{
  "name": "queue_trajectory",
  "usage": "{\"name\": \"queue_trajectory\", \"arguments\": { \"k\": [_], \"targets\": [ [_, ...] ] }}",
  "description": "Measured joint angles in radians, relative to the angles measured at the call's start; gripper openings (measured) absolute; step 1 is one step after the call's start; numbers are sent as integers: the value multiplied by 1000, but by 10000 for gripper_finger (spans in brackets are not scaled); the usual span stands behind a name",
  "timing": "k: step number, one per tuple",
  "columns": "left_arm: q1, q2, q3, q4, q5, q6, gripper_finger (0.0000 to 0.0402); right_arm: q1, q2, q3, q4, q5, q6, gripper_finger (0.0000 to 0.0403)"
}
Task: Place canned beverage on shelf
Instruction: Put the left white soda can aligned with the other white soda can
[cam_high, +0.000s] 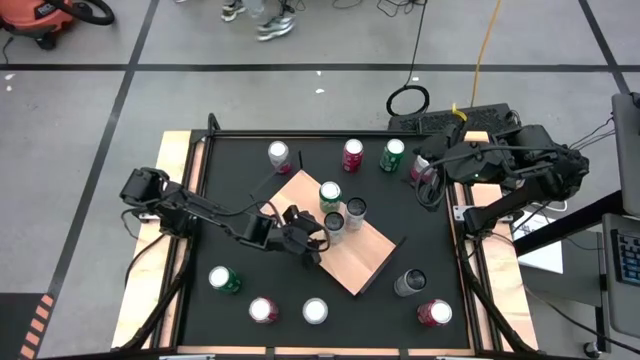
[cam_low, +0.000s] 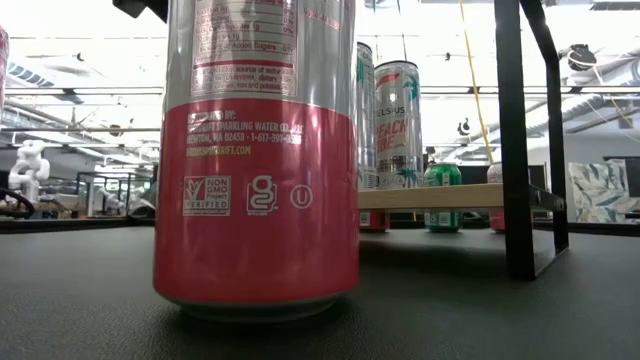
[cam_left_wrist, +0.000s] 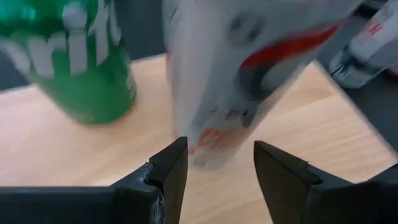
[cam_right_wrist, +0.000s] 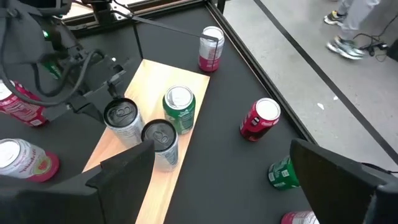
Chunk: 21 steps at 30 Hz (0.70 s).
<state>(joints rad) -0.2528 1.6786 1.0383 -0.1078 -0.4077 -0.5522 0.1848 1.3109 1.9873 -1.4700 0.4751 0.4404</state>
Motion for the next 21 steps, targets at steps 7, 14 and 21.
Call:
{"name": "queue_trajectory", "arguments": {
  "k": [7, 14, 21],
  "targets": [
    [5, 17, 0, 64, -5, -17, 180, 0, 0, 0, 0, 0, 4, 351],
    [11, 30, 0, 105, -16, -18, 180, 0, 0, 0, 0, 0, 11, 351],
    [11, 37, 0, 126, -15, -42, 180, 0, 0, 0, 0, 0, 12, 351]
  ]
}}
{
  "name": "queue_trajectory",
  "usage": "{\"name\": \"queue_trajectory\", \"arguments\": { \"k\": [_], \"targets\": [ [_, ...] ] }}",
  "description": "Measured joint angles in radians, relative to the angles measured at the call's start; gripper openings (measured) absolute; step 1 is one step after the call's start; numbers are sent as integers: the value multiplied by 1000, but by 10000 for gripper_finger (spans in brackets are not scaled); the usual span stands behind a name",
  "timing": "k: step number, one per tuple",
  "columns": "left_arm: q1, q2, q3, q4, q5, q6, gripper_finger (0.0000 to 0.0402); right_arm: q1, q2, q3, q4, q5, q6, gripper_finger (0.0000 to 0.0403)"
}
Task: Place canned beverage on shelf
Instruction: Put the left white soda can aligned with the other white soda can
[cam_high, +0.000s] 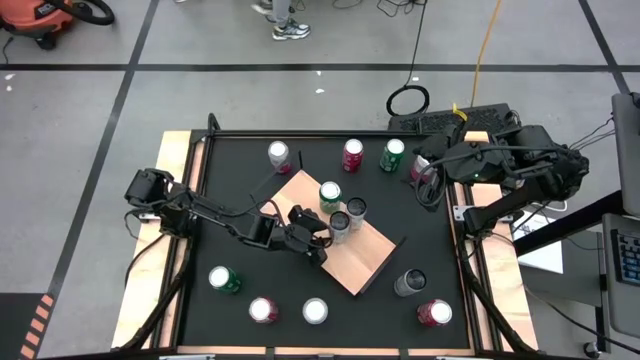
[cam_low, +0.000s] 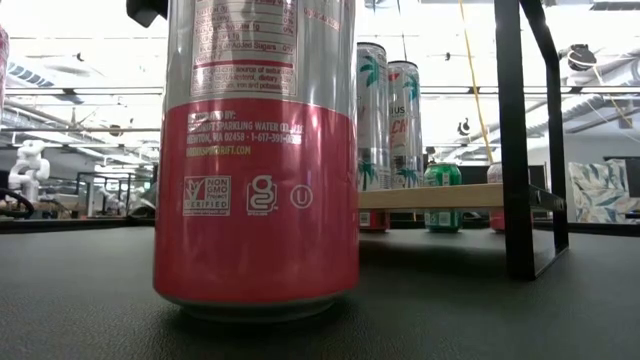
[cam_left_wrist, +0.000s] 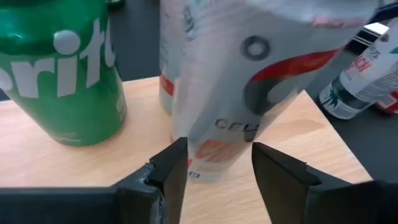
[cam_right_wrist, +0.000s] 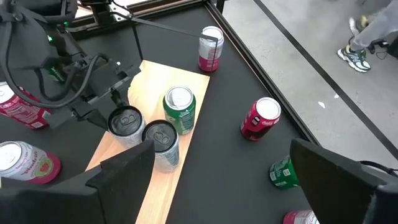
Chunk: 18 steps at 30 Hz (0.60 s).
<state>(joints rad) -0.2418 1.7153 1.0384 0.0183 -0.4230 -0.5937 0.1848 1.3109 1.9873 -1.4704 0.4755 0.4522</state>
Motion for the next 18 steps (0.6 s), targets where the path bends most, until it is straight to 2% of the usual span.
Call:
{"name": "queue_trajectory", "arguments": {
  "k": [5, 10, 18],
  "targets": [
    [-26, 0, 0, -22, 53, -64, 180, 0, 0, 0, 0, 0, 0, 351],
    [-62, 0, 0, -78, 38, -163, 180, 0, 0, 0, 0, 0, 0, 351],
    [-70, 33, 0, 22, 31, -159, 180, 0, 0, 0, 0, 0, -9, 351]
  ]
}}
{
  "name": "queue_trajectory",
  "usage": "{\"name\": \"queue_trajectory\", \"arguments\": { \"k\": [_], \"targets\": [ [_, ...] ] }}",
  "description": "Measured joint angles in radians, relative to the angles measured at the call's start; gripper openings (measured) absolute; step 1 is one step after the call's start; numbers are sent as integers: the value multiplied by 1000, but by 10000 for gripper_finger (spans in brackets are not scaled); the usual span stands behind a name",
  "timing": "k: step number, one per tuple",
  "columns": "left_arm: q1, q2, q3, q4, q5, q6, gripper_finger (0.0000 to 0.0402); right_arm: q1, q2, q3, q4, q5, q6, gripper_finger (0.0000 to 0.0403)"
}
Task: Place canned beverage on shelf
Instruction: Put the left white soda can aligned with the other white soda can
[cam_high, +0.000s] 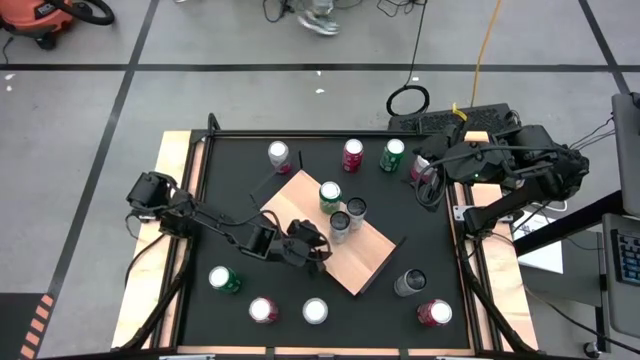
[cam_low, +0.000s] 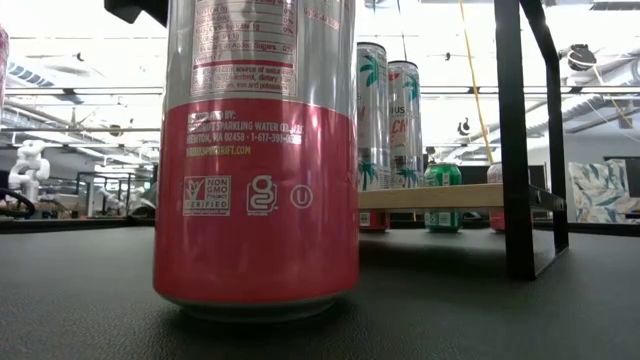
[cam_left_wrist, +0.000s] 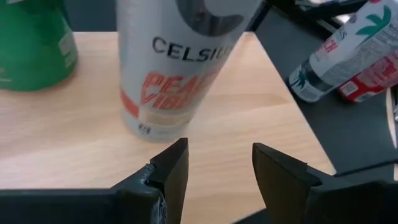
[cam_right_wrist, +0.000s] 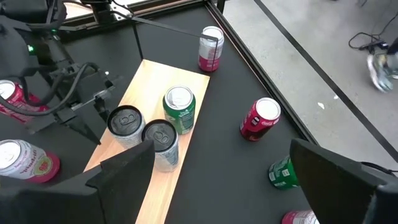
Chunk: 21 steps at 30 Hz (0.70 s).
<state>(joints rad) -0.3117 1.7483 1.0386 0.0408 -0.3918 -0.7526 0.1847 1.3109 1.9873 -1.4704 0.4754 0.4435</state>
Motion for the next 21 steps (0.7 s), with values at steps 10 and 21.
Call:
{"name": "queue_trajectory", "arguments": {
  "k": [10, 21],
  "targets": [
    [23, 11, 0, 61, -5, 60, 179, 0, 0, 0, 0, -3, 1, 351],
    [24, 11, 0, 53, 25, 59, 179, 0, 0, 0, 0, -4, 0, 351]
  ]
}}
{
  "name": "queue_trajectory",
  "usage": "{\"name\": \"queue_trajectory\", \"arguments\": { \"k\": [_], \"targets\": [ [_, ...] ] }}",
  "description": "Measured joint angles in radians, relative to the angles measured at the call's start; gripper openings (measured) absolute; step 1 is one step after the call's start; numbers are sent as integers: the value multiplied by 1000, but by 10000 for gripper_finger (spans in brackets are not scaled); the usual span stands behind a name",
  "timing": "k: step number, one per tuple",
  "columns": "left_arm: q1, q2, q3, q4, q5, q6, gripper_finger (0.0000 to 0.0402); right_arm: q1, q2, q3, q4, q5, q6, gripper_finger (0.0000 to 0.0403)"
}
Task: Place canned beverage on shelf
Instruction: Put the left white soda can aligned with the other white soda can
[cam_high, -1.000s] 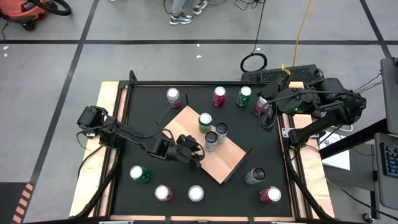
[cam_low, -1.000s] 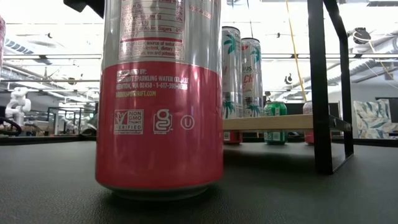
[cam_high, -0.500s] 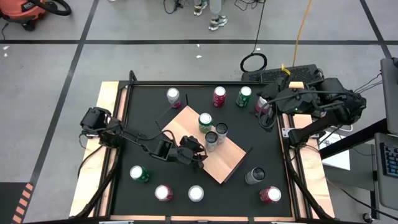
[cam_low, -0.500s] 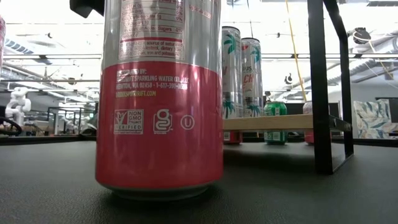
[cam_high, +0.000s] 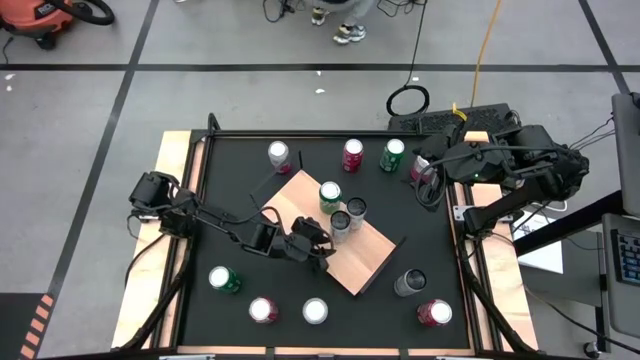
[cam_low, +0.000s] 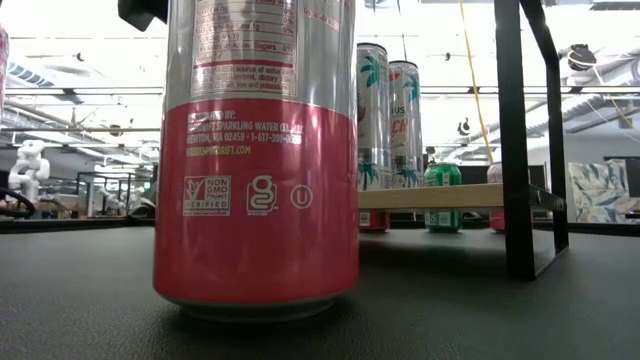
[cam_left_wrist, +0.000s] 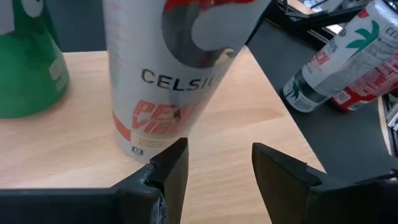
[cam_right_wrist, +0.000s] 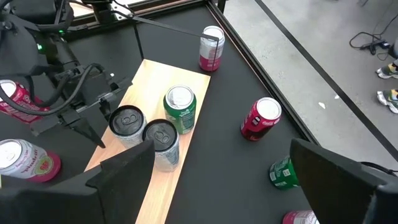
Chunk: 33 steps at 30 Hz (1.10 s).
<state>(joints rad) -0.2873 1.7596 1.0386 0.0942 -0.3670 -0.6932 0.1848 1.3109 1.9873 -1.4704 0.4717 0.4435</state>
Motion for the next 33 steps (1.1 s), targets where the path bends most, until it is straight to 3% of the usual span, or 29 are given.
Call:
{"name": "queue_trajectory", "arguments": {
  "k": [5, 26, 33],
  "targets": [
    [-3, 0, 0, -58, -1, -8, 179, 0, 0, 0, 0, 0, 0, 351],
    [30, 0, 0, -17, -19, -1, 180, 0, 0, 0, 0, 0, -3, 351],
    [22, 0, 0, -25, 22, -10, 180, 0, 0, 0, 0, 0, -2, 351]
  ]
}}
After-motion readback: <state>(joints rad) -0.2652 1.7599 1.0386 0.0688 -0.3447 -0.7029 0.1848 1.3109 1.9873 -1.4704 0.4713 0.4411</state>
